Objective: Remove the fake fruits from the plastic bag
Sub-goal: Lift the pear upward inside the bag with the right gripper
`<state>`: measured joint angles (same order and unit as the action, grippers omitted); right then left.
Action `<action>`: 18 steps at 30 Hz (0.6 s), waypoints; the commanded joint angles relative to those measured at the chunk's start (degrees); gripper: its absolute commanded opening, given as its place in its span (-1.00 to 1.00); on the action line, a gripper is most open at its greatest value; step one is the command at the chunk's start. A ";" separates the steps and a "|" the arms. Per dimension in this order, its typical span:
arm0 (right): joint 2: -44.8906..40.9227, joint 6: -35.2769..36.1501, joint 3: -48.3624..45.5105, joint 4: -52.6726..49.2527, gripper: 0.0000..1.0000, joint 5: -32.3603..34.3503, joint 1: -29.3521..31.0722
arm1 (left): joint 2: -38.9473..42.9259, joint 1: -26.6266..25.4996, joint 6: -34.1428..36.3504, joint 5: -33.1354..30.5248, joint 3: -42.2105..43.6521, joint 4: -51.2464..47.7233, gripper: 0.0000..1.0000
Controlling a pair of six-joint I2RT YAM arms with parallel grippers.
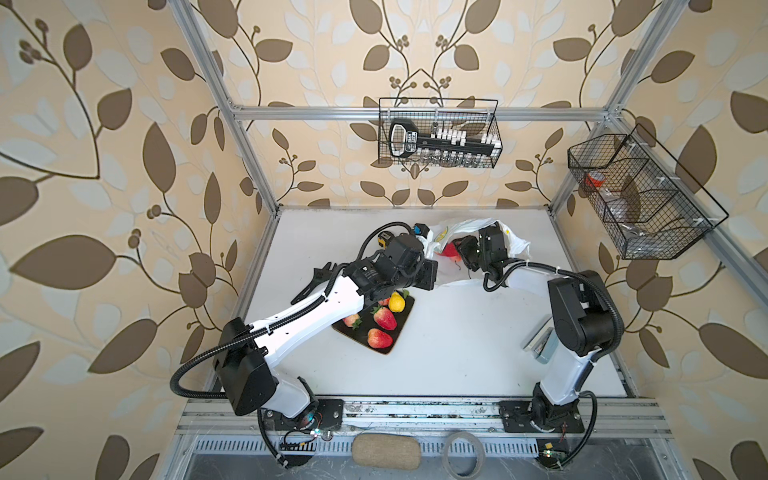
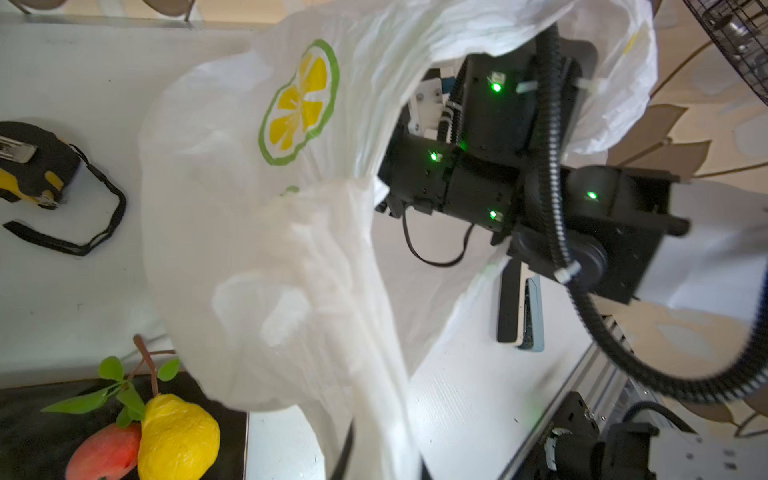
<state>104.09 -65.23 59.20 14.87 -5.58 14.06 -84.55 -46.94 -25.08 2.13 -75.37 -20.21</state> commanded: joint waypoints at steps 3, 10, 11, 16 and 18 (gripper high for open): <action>-4.53 3.87 -3.71 -2.22 -0.31 -3.46 -0.23 | -2.08 0.08 0.64 -4.63 -3.90 3.83 -1.00; -7.14 10.18 -4.79 -6.79 -0.31 -6.81 -0.26 | -3.50 2.04 1.64 -3.35 -6.02 5.22 -1.00; -7.60 11.24 -5.09 -7.32 -0.31 -7.31 -0.17 | -3.97 2.53 1.76 -2.73 -6.97 4.72 -1.00; -11.86 18.72 -5.94 -10.78 -0.31 -7.34 0.00 | -6.70 4.80 2.69 -0.40 -10.17 3.29 -1.00; -15.03 21.46 -6.49 -11.42 -0.31 -6.94 0.03 | -7.61 5.47 3.17 0.37 -11.26 2.80 -1.00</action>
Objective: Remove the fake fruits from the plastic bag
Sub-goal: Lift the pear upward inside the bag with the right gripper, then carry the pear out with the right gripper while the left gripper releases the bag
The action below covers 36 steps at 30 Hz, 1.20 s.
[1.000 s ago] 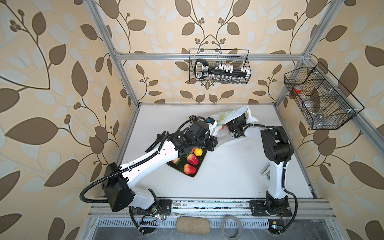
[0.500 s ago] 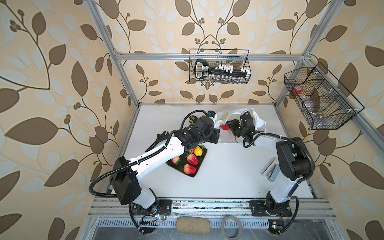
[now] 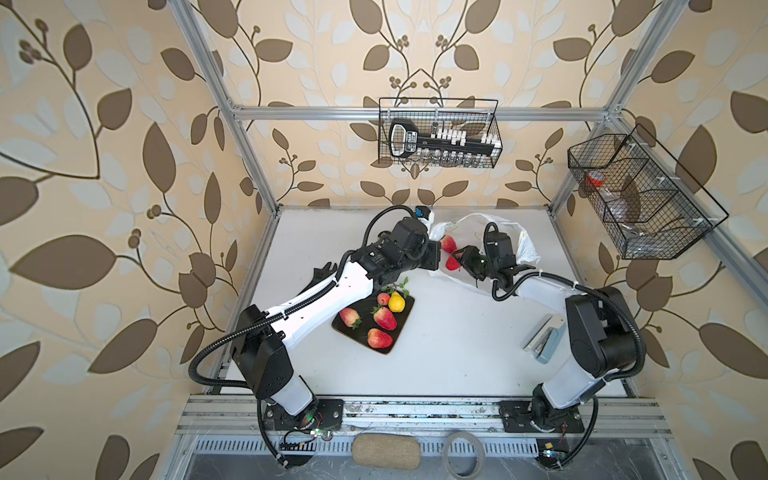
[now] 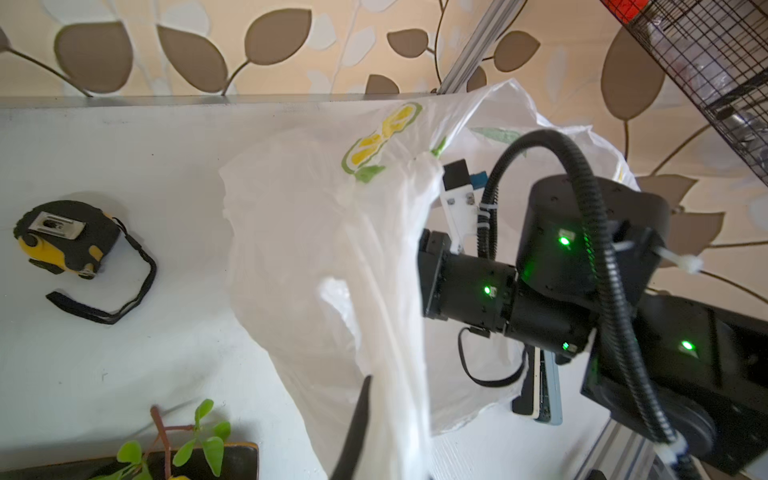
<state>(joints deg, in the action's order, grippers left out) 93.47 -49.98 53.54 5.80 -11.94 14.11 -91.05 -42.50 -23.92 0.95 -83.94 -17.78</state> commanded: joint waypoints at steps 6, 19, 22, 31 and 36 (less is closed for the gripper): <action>-13.20 10.95 -3.76 -2.08 -0.30 0.01 -0.02 | -2.60 2.23 3.08 3.30 -3.87 0.04 -1.00; -28.78 22.28 -7.75 -4.29 -0.25 -1.85 -0.11 | -4.74 2.48 0.63 5.10 -3.29 1.77 -1.00; -31.85 25.03 -8.81 -5.41 -0.25 -5.24 -0.12 | -5.45 2.45 0.76 5.38 -3.94 1.44 -0.85; -40.25 32.05 -6.11 -17.68 -0.25 -10.22 -0.07 | -2.03 2.50 0.99 10.95 -2.42 2.10 0.24; -44.38 34.34 -2.45 -26.25 -0.25 -10.57 0.00 | 2.95 2.46 0.47 12.89 0.42 1.75 0.66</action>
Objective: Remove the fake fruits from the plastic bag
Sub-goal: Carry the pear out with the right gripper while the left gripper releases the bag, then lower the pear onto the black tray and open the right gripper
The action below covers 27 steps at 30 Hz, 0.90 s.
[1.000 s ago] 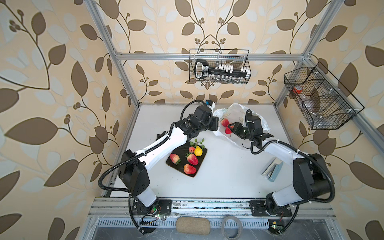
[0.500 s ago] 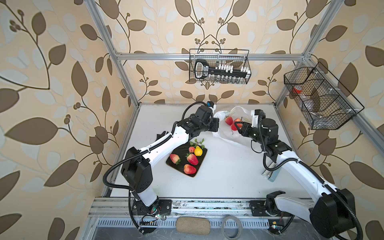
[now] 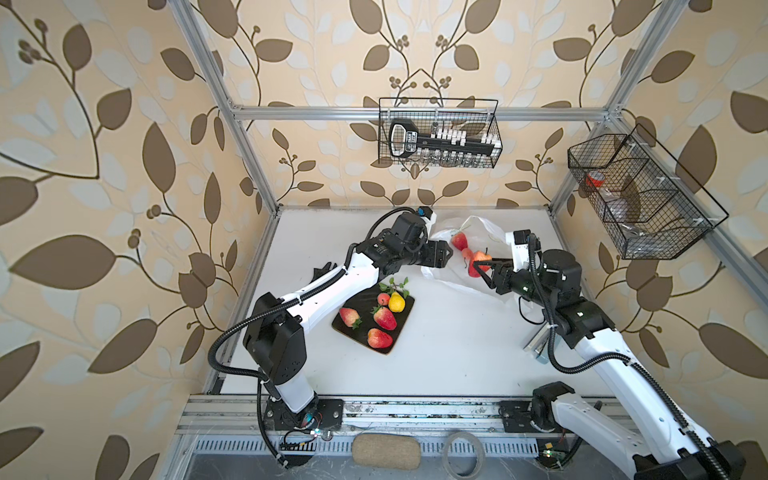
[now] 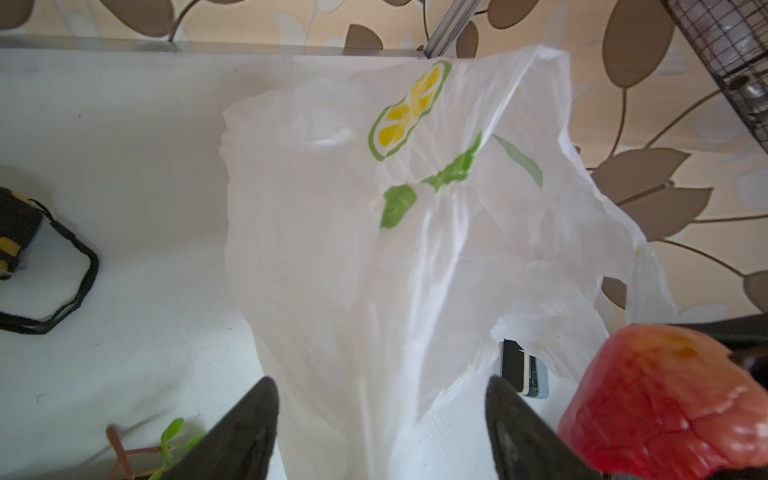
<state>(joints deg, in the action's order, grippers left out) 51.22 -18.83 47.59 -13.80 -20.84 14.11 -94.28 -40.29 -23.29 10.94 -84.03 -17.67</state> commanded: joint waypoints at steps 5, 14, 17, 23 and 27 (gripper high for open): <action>-4.11 5.53 6.04 -9.94 -0.24 -4.82 0.64 | 13.25 0.60 -1.41 3.21 0.64 -1.32 0.90; 2.26 9.20 14.90 -12.65 -0.25 -1.51 13.92 | 26.18 3.76 -5.19 -21.91 -2.99 -11.86 0.90; 6.41 10.03 17.71 -12.10 -0.25 1.57 21.34 | 30.32 4.87 -6.65 -32.31 -2.08 -15.42 0.89; 18.26 11.10 21.32 -9.08 -0.25 6.86 32.85 | 39.63 7.25 -10.83 -46.89 2.57 -22.60 0.87; 28.03 10.99 24.08 -6.63 -0.27 9.70 37.47 | 45.34 7.30 -13.42 -53.34 4.70 -27.87 0.86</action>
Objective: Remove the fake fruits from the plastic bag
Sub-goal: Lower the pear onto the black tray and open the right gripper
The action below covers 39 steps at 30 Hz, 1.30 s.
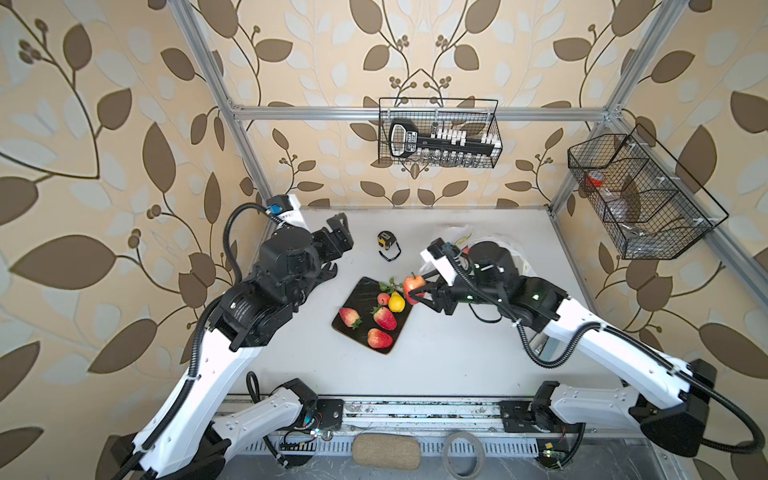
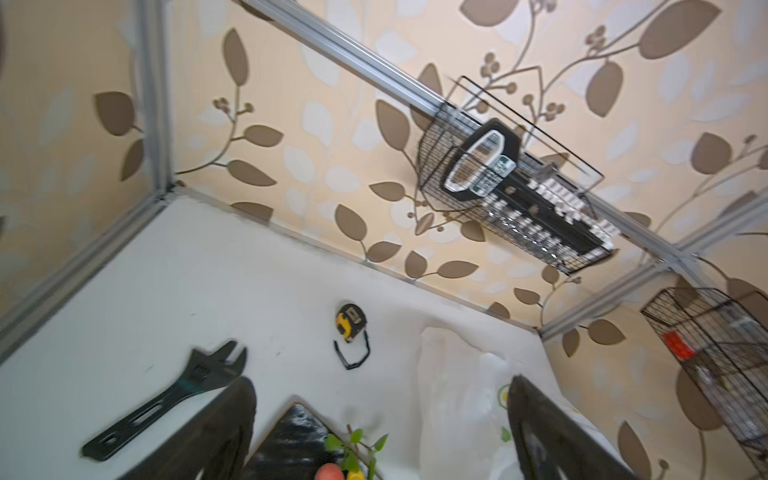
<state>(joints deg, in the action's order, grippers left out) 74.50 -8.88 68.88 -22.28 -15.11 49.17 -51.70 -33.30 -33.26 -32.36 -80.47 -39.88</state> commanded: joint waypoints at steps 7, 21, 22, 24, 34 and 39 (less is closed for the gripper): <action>21.50 -1.31 10.60 5.36 -0.27 6.68 6.77 | 7.79 0.30 -7.06 -13.95 2.33 -13.29 0.84; 45.73 -9.36 28.88 0.10 -0.22 21.43 6.76 | 6.81 0.25 -9.75 -10.44 5.27 -17.25 0.85; 46.89 -9.38 29.50 -0.23 -0.23 21.70 6.56 | 6.77 0.25 -10.04 -9.93 5.62 -17.16 0.85; 48.60 -9.16 30.23 -0.13 -0.23 21.67 6.20 | 6.71 0.25 -10.49 -9.08 6.20 -17.09 0.85; 54.34 -9.73 33.76 -0.13 0.04 18.33 5.54 | 4.58 0.27 -9.48 -6.46 6.83 -15.06 0.84; 52.73 -9.55 33.77 0.31 0.41 18.83 5.57 | 3.50 0.25 -9.11 -5.77 6.62 -14.16 0.85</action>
<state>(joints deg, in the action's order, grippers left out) 127.81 -18.35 101.14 -21.32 3.92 54.61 -47.90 -33.28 -42.33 -37.76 -73.69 -55.51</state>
